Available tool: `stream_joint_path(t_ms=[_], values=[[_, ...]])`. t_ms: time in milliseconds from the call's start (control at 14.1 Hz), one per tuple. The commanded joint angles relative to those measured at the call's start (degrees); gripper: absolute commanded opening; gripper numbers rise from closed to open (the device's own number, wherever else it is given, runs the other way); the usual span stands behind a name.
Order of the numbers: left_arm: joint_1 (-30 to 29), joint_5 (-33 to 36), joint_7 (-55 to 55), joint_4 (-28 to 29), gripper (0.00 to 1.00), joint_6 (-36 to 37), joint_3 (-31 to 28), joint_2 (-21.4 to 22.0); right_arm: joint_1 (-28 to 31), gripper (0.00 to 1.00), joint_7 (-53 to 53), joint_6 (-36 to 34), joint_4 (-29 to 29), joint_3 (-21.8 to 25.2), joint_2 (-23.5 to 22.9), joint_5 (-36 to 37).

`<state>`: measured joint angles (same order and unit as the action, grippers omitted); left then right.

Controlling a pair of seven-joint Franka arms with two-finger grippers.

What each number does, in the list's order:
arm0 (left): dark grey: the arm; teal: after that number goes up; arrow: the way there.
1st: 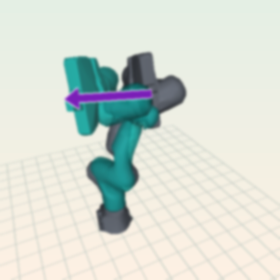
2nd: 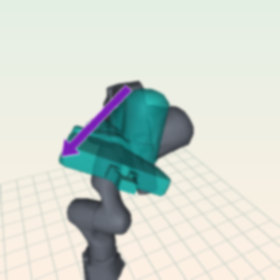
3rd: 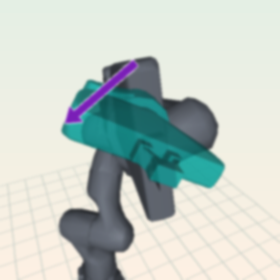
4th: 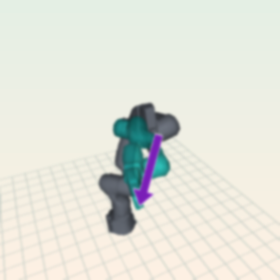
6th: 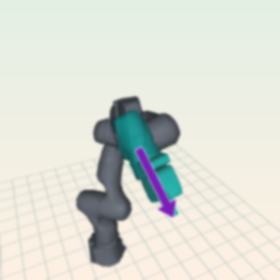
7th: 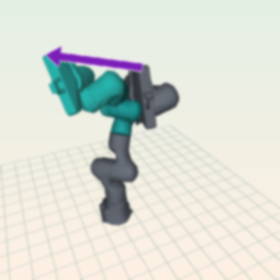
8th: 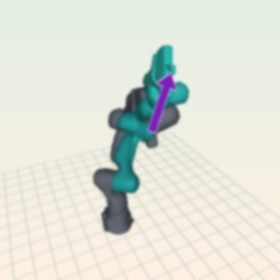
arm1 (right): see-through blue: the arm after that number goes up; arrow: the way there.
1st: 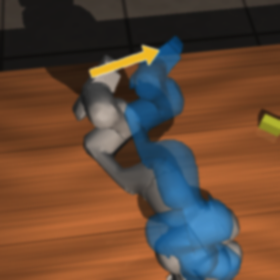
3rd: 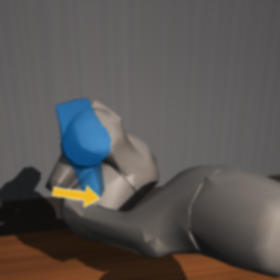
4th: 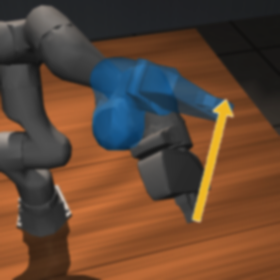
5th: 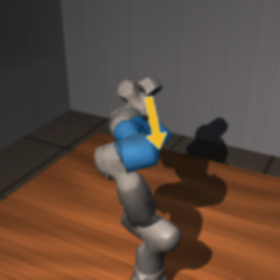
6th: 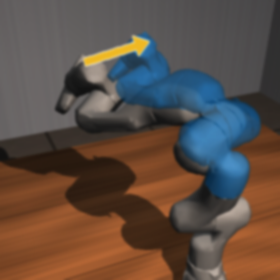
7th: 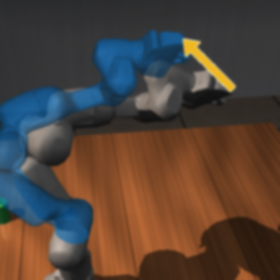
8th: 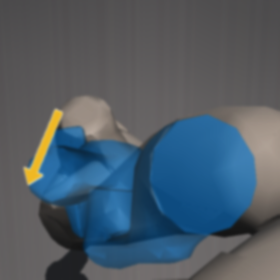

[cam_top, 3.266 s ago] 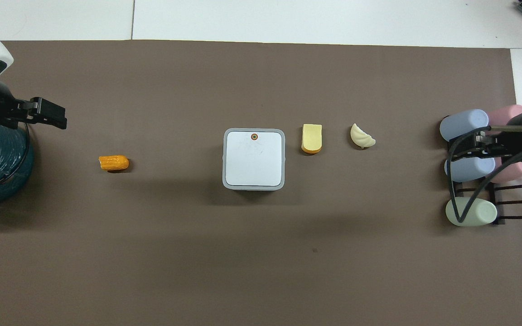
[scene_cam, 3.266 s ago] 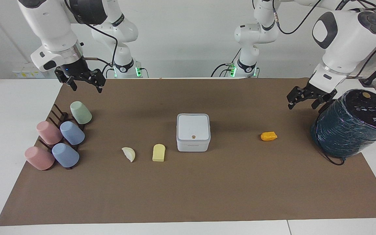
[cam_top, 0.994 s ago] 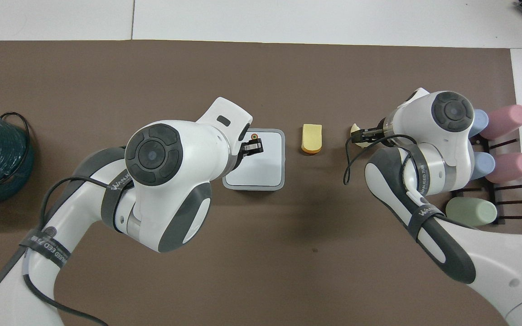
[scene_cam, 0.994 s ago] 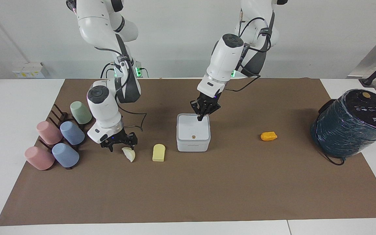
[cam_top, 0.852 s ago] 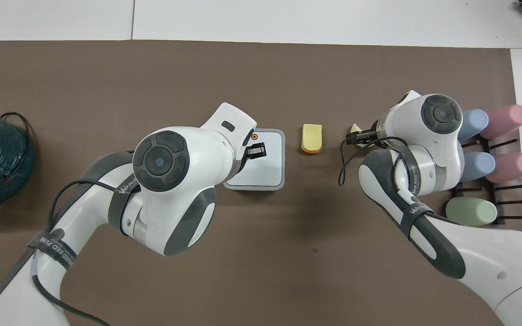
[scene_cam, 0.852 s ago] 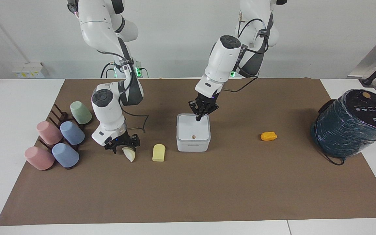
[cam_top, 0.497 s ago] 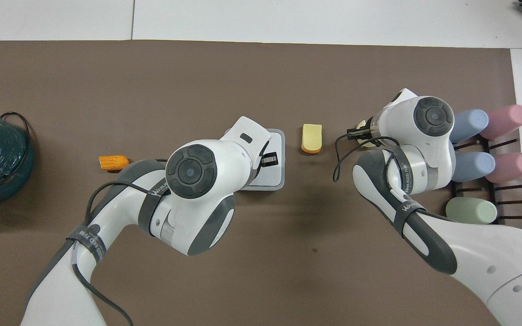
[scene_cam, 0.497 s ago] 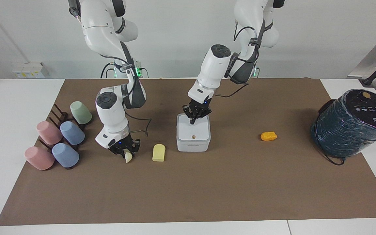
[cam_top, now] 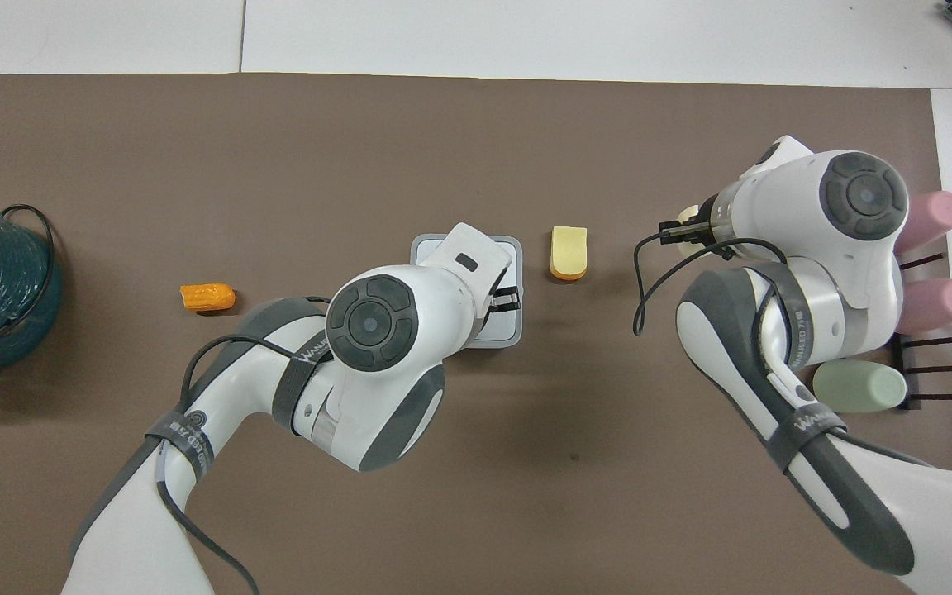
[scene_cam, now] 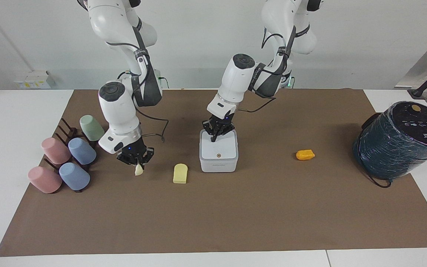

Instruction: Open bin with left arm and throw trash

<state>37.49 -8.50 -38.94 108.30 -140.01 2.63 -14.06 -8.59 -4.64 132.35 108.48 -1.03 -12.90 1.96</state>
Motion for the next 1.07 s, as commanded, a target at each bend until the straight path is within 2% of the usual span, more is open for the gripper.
stream_joint_path(t_ms=[0,994], values=[[1.89,-1.17,-0.35,0.43,0.0,-1.93,-0.78,-3.16,0.24,0.0,1.13,-1.3,0.69,-0.2,2.35,-0.9],[-2.68,-1.08,0.8,-1.86,0.0,-4.83,-0.78,-5.18,0.07,0.0,-1.68,-5.78,-0.55,-1.44,8.5,-0.9]])
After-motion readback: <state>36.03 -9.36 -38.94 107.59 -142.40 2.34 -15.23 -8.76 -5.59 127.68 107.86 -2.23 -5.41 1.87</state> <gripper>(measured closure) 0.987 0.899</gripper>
